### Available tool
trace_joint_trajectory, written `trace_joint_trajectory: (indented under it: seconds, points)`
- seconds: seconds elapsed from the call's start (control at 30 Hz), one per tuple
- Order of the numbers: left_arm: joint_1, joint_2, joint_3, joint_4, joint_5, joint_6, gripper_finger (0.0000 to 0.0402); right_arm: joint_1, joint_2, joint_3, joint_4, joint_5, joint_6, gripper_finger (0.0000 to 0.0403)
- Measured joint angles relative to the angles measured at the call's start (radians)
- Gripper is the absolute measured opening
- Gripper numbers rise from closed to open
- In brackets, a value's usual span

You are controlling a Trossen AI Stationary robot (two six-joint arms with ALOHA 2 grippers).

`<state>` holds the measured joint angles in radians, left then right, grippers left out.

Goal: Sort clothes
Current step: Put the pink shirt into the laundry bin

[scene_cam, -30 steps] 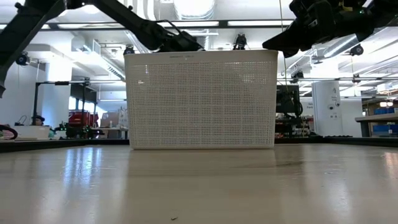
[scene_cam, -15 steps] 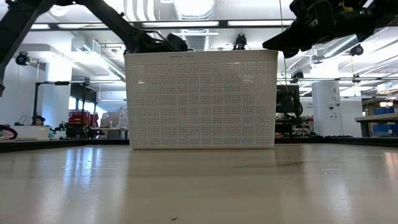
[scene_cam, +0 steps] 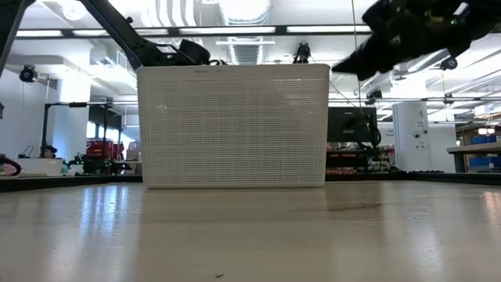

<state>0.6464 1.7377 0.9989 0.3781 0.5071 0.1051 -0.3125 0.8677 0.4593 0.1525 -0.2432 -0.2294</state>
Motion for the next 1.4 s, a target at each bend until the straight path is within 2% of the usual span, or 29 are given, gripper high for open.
trace_joint_trajectory:
  seconds: [0.4, 0.7, 0.93, 1.1, 1.23, 1.4]
  points:
    - [0.002, -0.023, 0.063, -0.062, 0.016, -0.004, 0.0, 0.001, 0.019, 0.001, 0.032, 0.0, -0.02, 0.0]
    - [-0.002, -0.116, 0.131, -0.123, 0.028, 0.041, 0.0, 0.001, -0.127, -0.032, 0.032, 0.0, -0.04, 0.0]
    - [-0.002, -0.225, 0.128, -0.169, 0.028, 0.052, 0.0, 0.001, -0.255, -0.081, 0.041, 0.0, -0.051, 0.0]
    - [-0.002, -0.237, 0.128, -0.204, 0.016, 0.031, 0.0001, 0.001, -0.309, -0.108, 0.047, 0.0, -0.056, 0.0]
    - [-0.003, -0.218, 0.128, -0.243, -0.062, 0.016, 0.0016, 0.001, -0.32, -0.11, 0.047, 0.0, -0.047, 0.0]
    - [-0.004, -0.202, 0.126, -0.277, -0.06, 0.004, 0.0066, 0.001, -0.316, -0.109, 0.044, 0.0, -0.043, 0.0]
